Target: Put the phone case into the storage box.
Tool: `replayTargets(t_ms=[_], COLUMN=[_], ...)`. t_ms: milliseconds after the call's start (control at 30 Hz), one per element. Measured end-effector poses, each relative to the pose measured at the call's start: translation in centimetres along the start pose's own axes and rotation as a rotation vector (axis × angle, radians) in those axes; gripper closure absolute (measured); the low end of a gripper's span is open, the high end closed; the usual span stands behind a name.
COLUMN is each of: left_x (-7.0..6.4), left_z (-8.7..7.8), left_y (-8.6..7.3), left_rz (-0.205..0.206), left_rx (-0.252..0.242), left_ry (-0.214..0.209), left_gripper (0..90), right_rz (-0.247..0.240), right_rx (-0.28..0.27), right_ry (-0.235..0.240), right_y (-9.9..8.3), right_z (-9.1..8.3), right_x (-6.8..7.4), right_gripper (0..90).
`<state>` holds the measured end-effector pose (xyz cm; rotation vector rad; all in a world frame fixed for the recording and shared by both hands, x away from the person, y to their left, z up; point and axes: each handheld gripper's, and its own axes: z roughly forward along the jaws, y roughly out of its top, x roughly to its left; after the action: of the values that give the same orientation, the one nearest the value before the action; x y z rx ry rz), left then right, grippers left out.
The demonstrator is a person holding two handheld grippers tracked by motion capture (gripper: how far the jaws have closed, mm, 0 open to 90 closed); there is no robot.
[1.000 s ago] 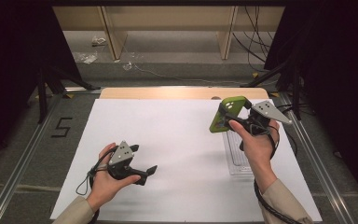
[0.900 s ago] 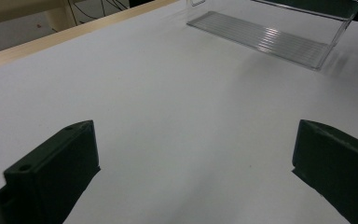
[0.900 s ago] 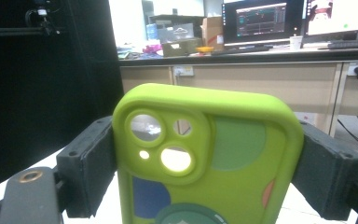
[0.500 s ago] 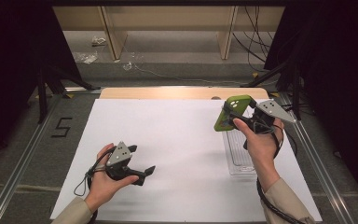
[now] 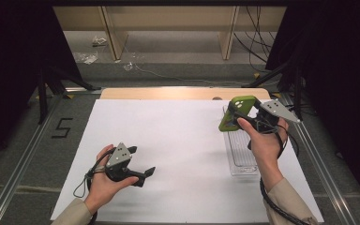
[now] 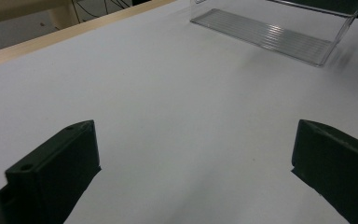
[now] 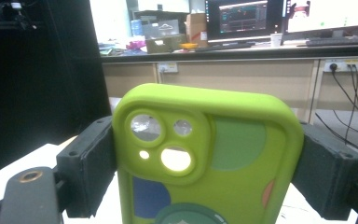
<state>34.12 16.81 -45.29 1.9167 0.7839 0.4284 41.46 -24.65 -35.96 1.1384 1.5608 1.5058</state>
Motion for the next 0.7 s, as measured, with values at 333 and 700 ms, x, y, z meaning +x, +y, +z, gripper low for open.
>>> replayTargets(t_ms=[333, 700], left_x=[0.0, 0.0], left_z=[0.0, 0.0], left_y=[-0.2, -0.2], left_rz=[-0.002, -0.003], left_rx=[0.002, 0.002], left_ry=[-0.001, -0.003], left_gripper=[0.0, 0.1], right_rz=[0.005, 0.003], right_rx=[0.004, 0.004], right_ry=[-0.022, -0.040], right_y=[-0.1, -0.1], right_z=[0.0, 0.0], right_x=[-0.7, -1.2], right_gripper=[17.1, 17.1])
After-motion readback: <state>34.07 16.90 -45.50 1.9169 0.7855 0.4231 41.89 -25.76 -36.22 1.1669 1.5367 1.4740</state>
